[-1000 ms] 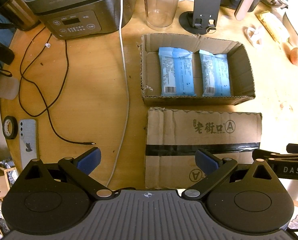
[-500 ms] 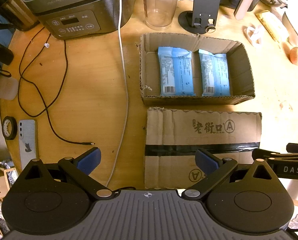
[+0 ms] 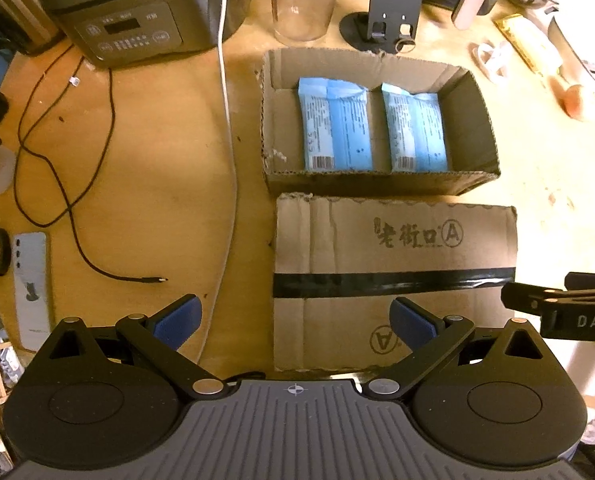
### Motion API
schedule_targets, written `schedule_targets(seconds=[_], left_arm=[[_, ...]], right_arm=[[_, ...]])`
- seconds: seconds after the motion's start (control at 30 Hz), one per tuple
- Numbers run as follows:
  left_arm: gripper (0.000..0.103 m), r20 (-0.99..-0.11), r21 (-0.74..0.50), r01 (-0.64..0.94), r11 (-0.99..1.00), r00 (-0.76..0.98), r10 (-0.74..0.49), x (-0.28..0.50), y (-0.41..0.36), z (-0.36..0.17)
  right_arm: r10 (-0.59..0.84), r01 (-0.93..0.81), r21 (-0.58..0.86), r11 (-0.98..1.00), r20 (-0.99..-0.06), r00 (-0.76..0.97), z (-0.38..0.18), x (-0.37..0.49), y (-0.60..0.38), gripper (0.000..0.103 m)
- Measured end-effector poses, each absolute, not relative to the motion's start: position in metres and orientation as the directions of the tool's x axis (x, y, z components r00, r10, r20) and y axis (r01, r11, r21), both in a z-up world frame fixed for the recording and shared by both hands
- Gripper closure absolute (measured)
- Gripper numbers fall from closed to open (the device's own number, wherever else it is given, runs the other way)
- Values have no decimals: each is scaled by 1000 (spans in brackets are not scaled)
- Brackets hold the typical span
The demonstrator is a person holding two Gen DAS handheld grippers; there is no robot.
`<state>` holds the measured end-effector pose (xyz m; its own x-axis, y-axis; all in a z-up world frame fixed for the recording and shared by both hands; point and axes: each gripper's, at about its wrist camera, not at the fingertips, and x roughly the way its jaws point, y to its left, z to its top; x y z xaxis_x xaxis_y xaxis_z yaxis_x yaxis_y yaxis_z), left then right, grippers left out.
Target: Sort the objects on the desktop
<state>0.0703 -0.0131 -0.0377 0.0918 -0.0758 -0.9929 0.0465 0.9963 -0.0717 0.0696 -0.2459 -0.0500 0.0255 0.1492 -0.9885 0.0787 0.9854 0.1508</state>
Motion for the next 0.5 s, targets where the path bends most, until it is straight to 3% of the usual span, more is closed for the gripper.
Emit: schedule_targets(seconds=[0.5], left_arm=[[0, -948, -316, 36, 948, 37, -317, 81, 20, -89]], right_arm=[[398, 100, 401, 911, -916, 48, -90, 70, -273, 0]])
